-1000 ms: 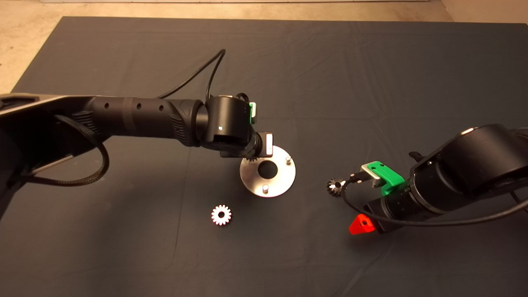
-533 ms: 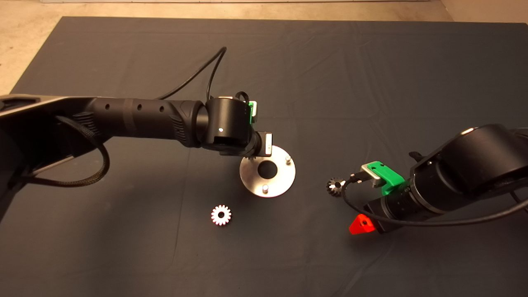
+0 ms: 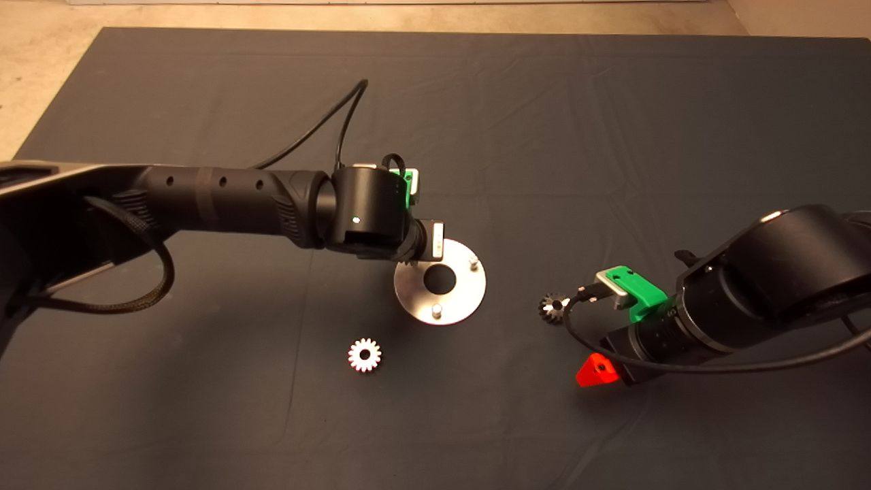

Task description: Install three planetary gears onto the carrier pins

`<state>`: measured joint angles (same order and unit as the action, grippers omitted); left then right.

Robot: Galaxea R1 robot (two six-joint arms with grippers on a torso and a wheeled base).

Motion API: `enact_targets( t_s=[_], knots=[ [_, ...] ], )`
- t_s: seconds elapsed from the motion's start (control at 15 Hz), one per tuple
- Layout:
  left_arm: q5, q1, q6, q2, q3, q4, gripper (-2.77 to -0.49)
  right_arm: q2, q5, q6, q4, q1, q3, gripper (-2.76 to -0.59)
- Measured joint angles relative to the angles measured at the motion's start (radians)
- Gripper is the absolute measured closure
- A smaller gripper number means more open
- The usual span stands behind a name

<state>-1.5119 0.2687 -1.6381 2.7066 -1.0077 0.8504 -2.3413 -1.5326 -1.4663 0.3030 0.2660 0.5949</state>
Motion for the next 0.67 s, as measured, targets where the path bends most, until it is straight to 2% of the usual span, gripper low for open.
enact_targets(
  t_s=[0.53, 0.67],
  knots=[
    [0.001, 0.0, 0.002, 0.0, -0.001, 0.0, -0.94, 0.0, 0.0, 0.0, 0.0, 0.0, 0.0, -2.75],
    [0.0, 0.0, 0.033, 0.003, -0.004, 0.0, -0.94, 0.0, 0.0, 0.0, 0.0, 0.0, 0.0, -2.75]
  ],
)
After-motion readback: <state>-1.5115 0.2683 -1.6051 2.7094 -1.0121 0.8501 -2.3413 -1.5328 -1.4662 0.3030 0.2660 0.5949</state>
